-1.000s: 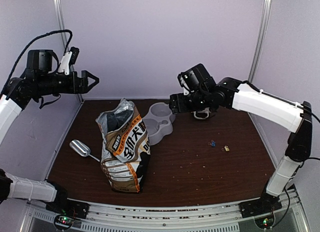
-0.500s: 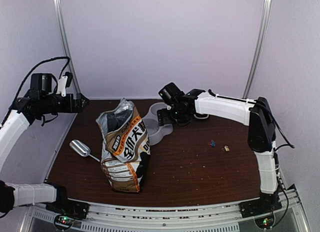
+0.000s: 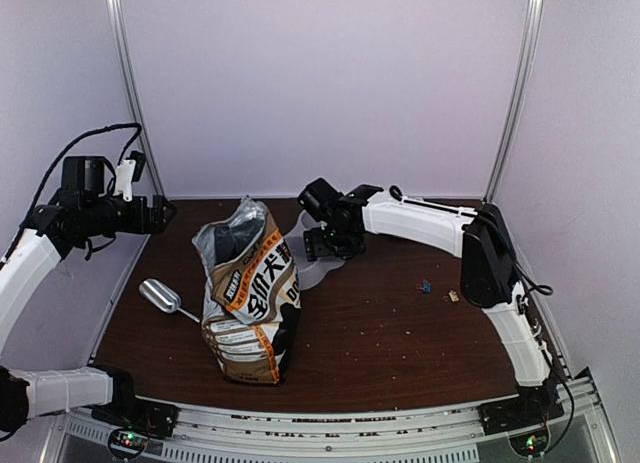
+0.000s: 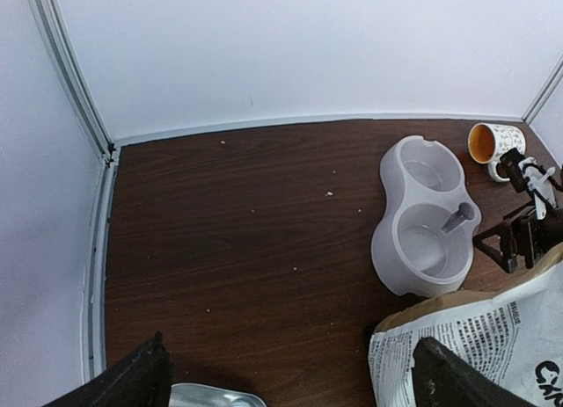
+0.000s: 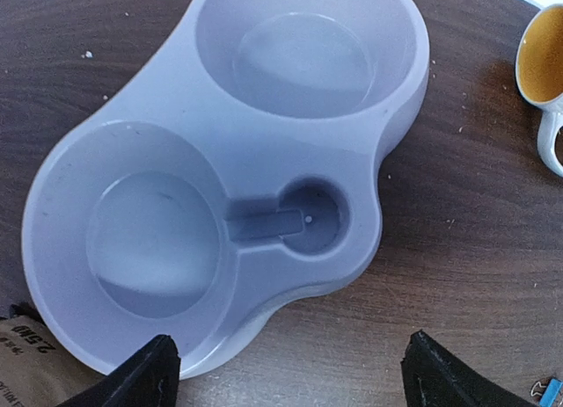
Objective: Serve the pet food
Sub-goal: Move the pet food bowl to the center of the board, then pick up the spatula from the center of the board.
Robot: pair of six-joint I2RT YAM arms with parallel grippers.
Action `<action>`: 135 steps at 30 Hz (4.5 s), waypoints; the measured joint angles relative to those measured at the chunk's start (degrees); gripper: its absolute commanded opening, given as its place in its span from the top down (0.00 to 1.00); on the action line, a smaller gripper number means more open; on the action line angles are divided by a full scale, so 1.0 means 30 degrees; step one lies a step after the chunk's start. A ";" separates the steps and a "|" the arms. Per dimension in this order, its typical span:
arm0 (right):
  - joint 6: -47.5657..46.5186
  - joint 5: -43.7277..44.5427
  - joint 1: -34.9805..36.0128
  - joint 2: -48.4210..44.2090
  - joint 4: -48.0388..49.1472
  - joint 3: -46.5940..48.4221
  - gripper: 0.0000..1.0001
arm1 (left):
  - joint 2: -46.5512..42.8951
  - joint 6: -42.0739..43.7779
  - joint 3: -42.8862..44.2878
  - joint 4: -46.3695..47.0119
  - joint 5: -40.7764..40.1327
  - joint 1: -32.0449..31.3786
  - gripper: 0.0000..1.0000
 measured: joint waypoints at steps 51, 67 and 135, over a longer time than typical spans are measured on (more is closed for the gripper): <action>0.0350 -0.0087 -0.0284 -0.3978 -0.1399 -0.7679 0.15 | -0.0590 0.0087 -0.0466 0.0372 -0.0036 0.0000 0.02; 0.0401 -0.2135 -0.0255 -0.4197 0.0721 -0.9464 0.42 | -0.0583 0.0087 -0.0503 0.0372 -0.0051 0.0000 0.02; -0.2426 -0.3249 -0.1151 -1.9759 0.6040 -2.0640 0.20 | -0.4903 -1.2947 -1.4579 0.4743 -0.2412 0.5741 0.40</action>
